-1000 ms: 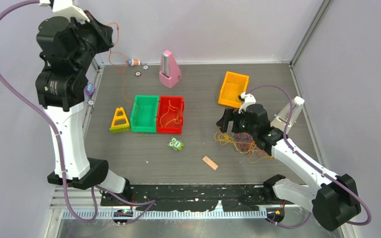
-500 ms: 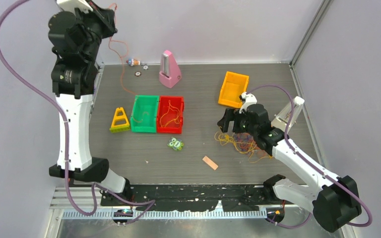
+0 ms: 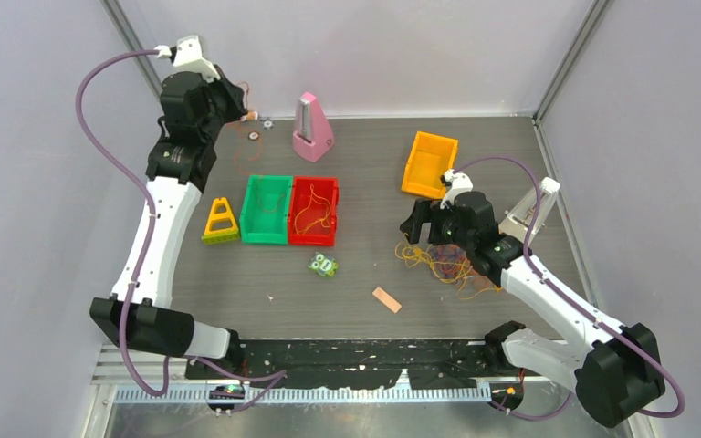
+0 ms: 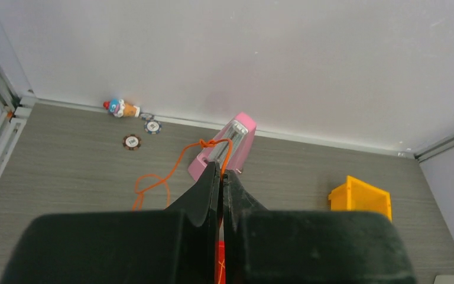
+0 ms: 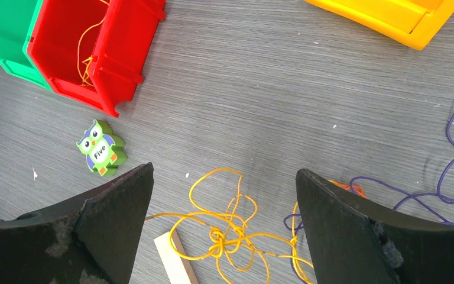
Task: Untangle the cables
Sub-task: Place the cable in the bin.
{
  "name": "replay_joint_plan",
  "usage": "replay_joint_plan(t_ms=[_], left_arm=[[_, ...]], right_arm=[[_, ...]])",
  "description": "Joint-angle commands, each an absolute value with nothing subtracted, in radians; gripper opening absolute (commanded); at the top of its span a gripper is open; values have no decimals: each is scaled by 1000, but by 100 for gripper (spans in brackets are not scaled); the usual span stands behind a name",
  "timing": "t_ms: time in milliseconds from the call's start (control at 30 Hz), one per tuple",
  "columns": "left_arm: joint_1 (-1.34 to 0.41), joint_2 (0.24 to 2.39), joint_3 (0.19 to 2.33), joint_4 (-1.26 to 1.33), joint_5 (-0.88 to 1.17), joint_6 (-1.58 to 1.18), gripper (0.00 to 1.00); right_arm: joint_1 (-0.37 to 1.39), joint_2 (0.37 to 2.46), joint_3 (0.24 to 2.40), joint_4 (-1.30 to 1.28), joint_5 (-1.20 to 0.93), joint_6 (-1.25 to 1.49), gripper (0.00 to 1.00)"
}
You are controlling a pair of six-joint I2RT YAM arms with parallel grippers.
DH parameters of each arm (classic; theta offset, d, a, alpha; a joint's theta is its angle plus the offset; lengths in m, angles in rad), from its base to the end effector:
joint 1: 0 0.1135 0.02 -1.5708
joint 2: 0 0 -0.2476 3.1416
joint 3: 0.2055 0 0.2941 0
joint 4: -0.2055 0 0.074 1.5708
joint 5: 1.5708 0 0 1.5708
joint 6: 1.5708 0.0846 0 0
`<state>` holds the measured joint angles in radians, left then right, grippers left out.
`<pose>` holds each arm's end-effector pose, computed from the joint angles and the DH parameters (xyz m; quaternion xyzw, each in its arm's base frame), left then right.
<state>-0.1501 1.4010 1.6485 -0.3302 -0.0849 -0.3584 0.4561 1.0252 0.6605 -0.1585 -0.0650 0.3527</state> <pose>0.3969 -0.0528 0.4732 -0.1050 0.7281 -0.1400 0.6628 0.2841 0.1455 0.1994 -0.0609 0.8635 0.2226 0.4485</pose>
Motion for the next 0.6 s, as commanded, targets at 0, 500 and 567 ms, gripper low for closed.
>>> replay_joint_plan(t_ms=[0, 500, 567], left_arm=[[-144, 1341, 1595, -221, -80, -343, 0], [-144, 1196, 1357, -298, -93, -358, 0], [-144, 1174, 1364, -302, -86, -347, 0]], right_arm=[[457, 1018, 693, -123, -66, 350, 95], [457, 1029, 706, -126, -72, 346, 95], [457, 1030, 707, -125, -75, 346, 95]])
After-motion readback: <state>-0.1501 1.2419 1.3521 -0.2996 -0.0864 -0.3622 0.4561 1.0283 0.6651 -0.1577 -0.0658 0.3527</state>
